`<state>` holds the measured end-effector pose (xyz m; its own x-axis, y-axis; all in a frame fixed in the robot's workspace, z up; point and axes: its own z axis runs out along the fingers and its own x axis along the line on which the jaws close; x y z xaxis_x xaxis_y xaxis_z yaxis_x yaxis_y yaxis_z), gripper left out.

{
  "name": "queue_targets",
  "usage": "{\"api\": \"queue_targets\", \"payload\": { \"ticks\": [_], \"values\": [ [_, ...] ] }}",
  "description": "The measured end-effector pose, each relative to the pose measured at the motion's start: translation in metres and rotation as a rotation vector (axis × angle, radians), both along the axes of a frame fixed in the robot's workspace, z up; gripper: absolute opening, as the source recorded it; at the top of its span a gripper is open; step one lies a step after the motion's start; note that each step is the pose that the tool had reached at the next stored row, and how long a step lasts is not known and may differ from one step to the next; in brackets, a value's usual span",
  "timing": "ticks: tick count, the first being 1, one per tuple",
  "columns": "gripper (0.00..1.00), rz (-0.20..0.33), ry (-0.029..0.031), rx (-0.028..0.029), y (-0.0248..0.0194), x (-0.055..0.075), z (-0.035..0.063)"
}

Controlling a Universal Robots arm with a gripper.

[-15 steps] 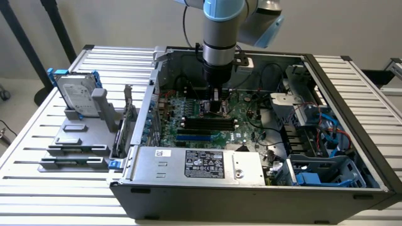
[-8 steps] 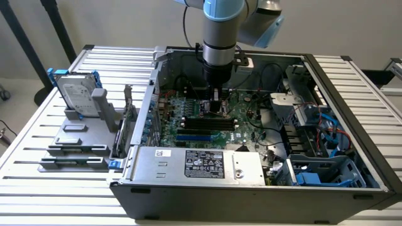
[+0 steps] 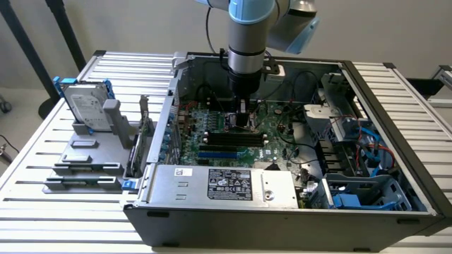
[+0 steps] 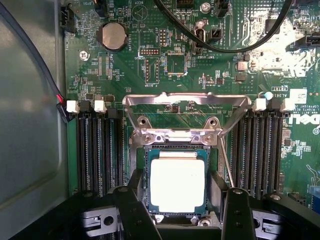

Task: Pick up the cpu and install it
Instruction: 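Place the cpu into insertion slot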

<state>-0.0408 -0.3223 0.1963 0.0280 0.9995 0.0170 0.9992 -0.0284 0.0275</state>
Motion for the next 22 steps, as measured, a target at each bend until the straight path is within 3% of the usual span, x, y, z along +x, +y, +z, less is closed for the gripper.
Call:
{"api": "queue_targets", "payload": {
  "ticks": [6,13,22],
  "values": [
    [0.63,0.0,0.0,0.0,0.0,0.0,0.0021],
    [0.63,0.0,0.0,0.0,0.0,-0.002,0.0155],
    [0.61,0.0,-0.0001,0.0067,0.0,-0.025,0.0258]
  ]
}}
